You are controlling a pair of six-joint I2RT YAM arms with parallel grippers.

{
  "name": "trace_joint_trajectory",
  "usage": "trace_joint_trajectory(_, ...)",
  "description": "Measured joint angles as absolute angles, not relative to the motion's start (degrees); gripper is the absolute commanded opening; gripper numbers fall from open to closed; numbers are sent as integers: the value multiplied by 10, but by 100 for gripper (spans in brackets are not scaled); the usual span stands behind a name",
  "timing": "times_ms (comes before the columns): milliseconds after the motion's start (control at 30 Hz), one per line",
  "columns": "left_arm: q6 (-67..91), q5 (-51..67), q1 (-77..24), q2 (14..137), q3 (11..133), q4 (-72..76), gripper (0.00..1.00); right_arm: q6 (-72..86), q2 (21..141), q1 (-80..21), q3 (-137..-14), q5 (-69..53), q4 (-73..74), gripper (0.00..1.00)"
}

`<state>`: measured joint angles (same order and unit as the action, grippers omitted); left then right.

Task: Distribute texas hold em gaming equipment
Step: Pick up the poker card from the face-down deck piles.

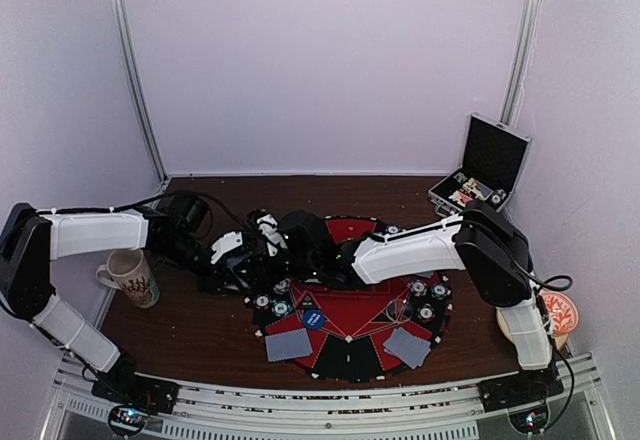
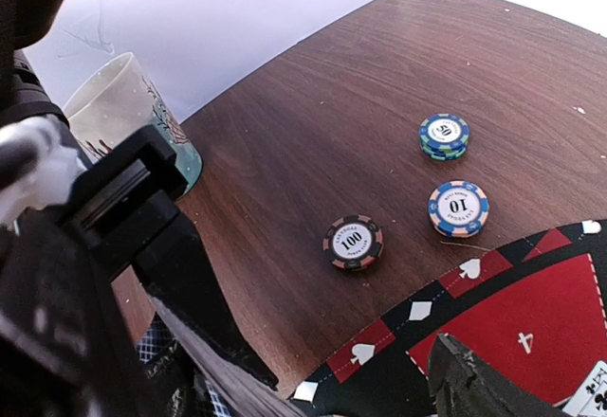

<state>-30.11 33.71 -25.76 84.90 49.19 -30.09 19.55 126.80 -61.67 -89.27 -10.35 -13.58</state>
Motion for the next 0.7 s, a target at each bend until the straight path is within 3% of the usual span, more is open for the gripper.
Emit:
trace_joint_trajectory(267, -302, 330, -253, 849, 492, -302, 35, 200, 1285, -612, -913, -107, -136, 68)
trace_joint_trajectory(533, -302, 328, -253, 849, 492, -300, 35, 203, 1260, -607, -866, -104, -163, 61)
trace_joint_trajectory(700, -301, 326, -253, 849, 492, -298, 35, 201, 1254, -603, -862, -103, -160, 61)
